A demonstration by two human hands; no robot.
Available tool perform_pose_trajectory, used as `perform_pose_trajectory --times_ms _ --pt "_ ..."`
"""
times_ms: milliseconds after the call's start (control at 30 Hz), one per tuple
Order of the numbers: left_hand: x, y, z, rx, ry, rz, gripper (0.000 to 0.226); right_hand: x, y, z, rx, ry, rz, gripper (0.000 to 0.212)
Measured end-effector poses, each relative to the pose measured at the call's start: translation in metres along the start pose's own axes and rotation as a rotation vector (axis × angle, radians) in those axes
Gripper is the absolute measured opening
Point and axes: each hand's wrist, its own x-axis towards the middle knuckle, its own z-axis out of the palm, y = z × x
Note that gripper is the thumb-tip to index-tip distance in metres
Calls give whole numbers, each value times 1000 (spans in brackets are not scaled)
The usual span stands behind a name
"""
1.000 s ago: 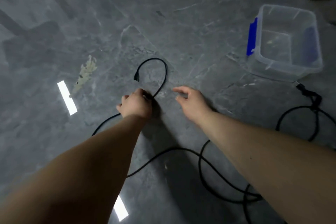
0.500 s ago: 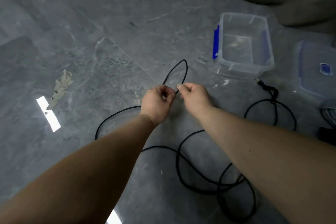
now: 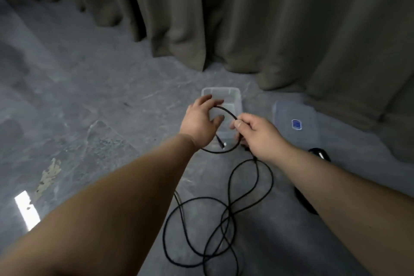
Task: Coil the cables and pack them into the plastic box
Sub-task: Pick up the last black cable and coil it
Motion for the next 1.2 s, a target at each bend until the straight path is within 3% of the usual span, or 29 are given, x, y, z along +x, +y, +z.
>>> perform_pose_trajectory --times_ms 67,133,233,333,500,600,700,800,900,967,1100,1200 --pt "2 22 4 -43 60 -64 23 -6 -5 -30 201 119 11 30" --pt "-1 38 8 -295 84 -194 17 -11 -3 -57 382 263 48 31" --pt "-8 57 17 -628 57 -314 16 -19 14 -85 467 404 104 30" --pt "-15 63 33 -656 -5 -360 16 -22 31 -102 463 508 127 28" --pt "-16 68 48 -653 52 -394 13 -20 37 -123 285 681 49 17" --pt "-12 79 46 -790 102 -417 9 -26 34 -128 106 578 73 20" --pt "-8 98 44 -866 66 -366 10 -34 28 -130 -306 465 78 50" --pt "-10 119 42 -908 -46 -288 11 -40 14 -123 -481 403 -86 57" --pt "-15 129 37 -991 -95 -272 15 -34 9 -112 -280 306 -158 32" --pt "-16 126 29 -1026 -141 -262 18 -28 7 -108 -50 363 -134 19" --pt "-23 112 11 -940 -400 -229 26 -15 5 -113 262 575 -61 19" --pt "-25 110 0 -1026 -422 -238 25 -13 4 -111 236 620 -32 14"
